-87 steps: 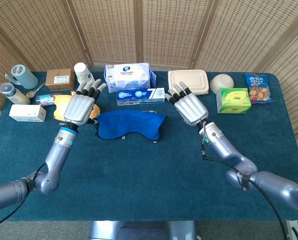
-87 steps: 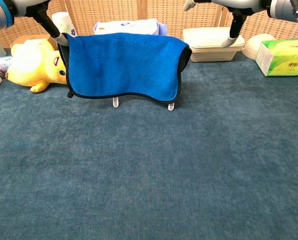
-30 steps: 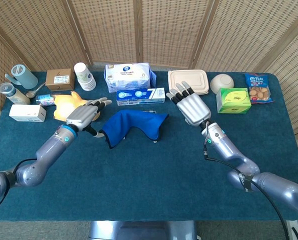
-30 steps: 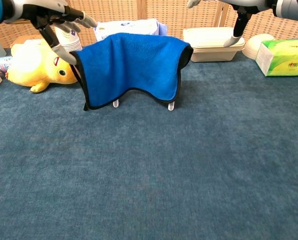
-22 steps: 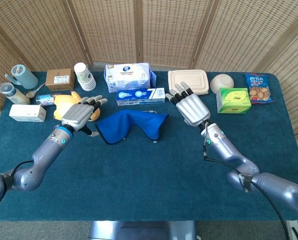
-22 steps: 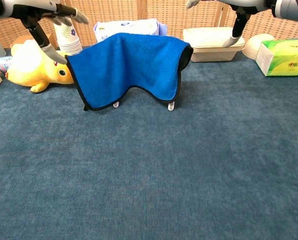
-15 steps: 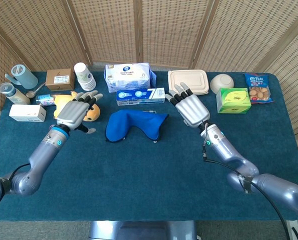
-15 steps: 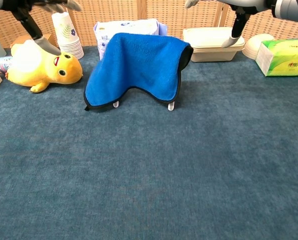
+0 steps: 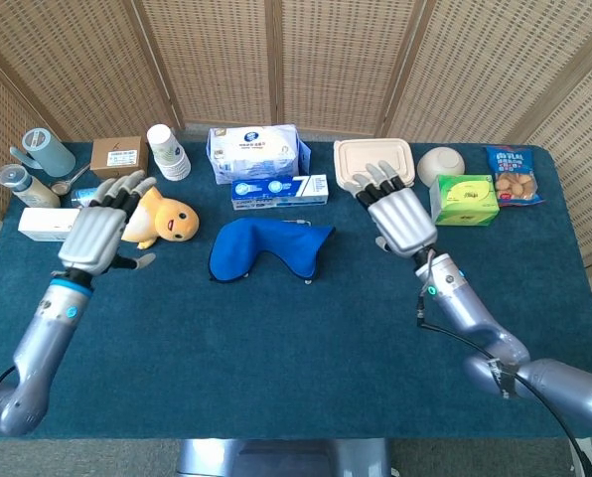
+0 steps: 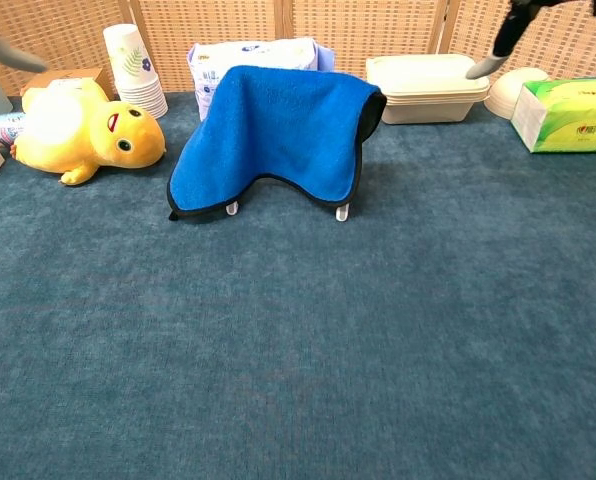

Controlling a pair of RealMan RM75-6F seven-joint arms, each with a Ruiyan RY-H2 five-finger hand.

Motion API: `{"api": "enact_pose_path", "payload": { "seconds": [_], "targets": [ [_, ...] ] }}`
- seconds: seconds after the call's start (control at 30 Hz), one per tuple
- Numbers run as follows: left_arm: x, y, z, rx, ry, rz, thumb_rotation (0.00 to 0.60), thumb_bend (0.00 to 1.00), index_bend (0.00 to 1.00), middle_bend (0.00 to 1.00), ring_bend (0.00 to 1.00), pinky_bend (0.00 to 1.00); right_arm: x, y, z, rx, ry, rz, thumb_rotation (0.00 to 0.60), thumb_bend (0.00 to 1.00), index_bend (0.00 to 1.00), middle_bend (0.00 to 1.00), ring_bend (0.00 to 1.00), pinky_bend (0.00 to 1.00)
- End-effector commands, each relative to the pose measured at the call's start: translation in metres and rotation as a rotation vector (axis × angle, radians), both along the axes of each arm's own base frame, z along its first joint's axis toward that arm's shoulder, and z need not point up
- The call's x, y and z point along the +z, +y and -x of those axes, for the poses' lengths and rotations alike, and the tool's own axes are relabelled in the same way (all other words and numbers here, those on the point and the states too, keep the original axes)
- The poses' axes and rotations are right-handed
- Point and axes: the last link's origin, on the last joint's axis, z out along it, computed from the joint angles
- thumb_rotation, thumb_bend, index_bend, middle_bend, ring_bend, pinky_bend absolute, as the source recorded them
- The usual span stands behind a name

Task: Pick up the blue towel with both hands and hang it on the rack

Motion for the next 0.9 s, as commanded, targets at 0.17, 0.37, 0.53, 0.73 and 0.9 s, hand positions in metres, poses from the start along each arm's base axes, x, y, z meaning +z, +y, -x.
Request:
{"api": "enact_pose_path", "payload": {
  "seconds": [0.17,0.37,0.53,0.73,0.9],
  "targets": [
    [0.020,-0.049,0.026,0.035,-0.053,-0.051,0.600,0.05,0.01,0.00,0.00,0.00,0.019,0.021,0.024,-0.042,-0.094,0.039,0.600,0.14,0.16,0.13,0.00,0.00],
    [0.035,-0.092,0.052,0.092,-0.061,-0.098,0.600,0.05,0.08,0.00,0.00,0.00,0.033,0.048,0.055,-0.113,-0.142,0.074,0.600,0.15,0.22,0.15,0.01,0.03],
    [0.037,-0.142,0.080,0.165,-0.051,-0.143,0.600,0.06,0.15,0.03,0.00,0.02,0.039,0.084,0.091,-0.207,-0.171,0.091,0.600,0.14,0.26,0.20,0.06,0.10],
    [0.036,-0.175,0.101,0.231,0.022,-0.212,0.600,0.06,0.20,0.10,0.03,0.03,0.047,0.112,0.114,-0.288,-0.178,0.120,0.600,0.16,0.29,0.21,0.07,0.11],
    [0.033,-0.195,0.114,0.280,0.041,-0.254,0.600,0.06,0.23,0.14,0.03,0.03,0.053,0.129,0.130,-0.344,-0.167,0.153,0.600,0.16,0.30,0.21,0.07,0.11]
  ]
}}
